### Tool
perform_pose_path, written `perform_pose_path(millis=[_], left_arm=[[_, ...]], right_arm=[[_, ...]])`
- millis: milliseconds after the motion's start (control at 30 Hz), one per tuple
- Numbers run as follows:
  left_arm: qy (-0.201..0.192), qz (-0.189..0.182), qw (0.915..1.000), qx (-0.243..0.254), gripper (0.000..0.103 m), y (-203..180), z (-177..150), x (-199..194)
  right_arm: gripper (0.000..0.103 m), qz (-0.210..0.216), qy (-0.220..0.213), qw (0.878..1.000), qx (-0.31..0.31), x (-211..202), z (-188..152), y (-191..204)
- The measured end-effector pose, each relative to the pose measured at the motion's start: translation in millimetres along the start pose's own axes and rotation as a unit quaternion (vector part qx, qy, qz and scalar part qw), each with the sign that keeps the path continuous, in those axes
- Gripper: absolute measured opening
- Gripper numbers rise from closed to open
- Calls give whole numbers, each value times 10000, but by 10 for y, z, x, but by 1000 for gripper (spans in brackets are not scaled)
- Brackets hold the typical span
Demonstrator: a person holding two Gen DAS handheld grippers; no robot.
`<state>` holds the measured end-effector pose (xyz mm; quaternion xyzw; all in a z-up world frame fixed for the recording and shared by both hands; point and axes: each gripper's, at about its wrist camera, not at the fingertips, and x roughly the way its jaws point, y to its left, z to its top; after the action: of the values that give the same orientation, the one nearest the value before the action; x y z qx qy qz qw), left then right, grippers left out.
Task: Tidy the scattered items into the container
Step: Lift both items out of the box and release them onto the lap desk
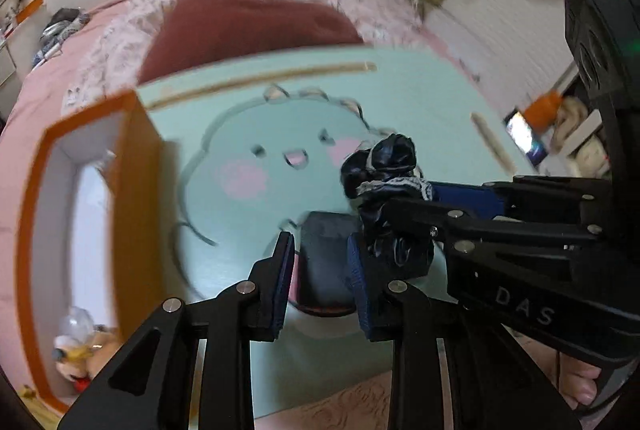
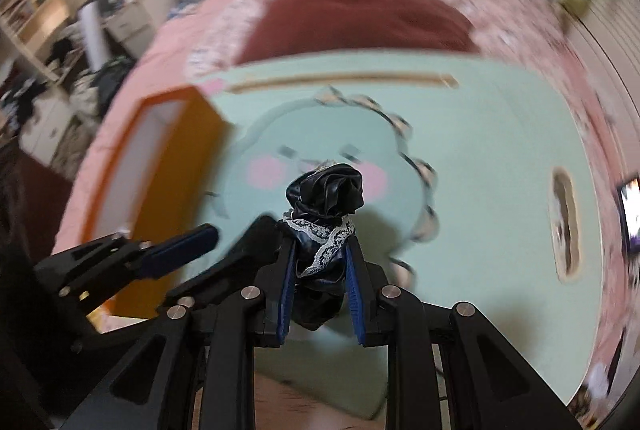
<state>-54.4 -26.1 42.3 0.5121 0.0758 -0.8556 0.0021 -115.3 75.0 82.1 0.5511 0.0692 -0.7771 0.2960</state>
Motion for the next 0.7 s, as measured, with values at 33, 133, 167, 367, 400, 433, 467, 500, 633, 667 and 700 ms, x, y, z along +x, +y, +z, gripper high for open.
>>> perform_pose_path(millis=[33, 133, 167, 367, 400, 433, 467, 500, 633, 667, 700], left_arm=[[-29, 2, 10000, -4, 32, -19, -11, 27], [-19, 46, 10000, -51, 32, -29, 7, 24], [-11, 73, 10000, -57, 32, -24, 16, 32], [-36, -72, 9998, -208, 43, 45, -9, 55], [-59, -115, 9996, -231, 46, 62, -7, 32], [-104, -146, 9995, -262, 50, 89, -4, -23], [-166, -174, 9993, -296, 51, 121, -5, -90], [-262, -216, 9989, -336, 52, 159, -11, -184], [-558, -280, 9974, -360, 68, 345, -40, -586], [-562, -233, 9976, -320, 68, 413, -47, -686], [-563, -162, 9978, -303, 68, 492, -54, -788]], right_arm=[[23, -13, 105, 9999, 75, 82, -25, -78], [29, 243, 143, 9991, 320, 140, -47, -251], [30, 275, 154, 9989, 358, 132, -35, -265], [33, 149, 36, 9997, 191, 65, -31, -201], [35, 152, 1, 9997, 173, 53, -30, -189], [39, 153, -62, 9997, 154, 22, -33, -169], [41, 156, -132, 9997, 150, -5, -31, -153], [47, 169, -237, 9995, 155, -55, -32, -141], [60, 372, -812, 9959, 135, -367, -39, -79], [60, 421, -866, 9953, 94, -418, -30, -53], [60, 454, -891, 9950, 1, -472, -28, -19]])
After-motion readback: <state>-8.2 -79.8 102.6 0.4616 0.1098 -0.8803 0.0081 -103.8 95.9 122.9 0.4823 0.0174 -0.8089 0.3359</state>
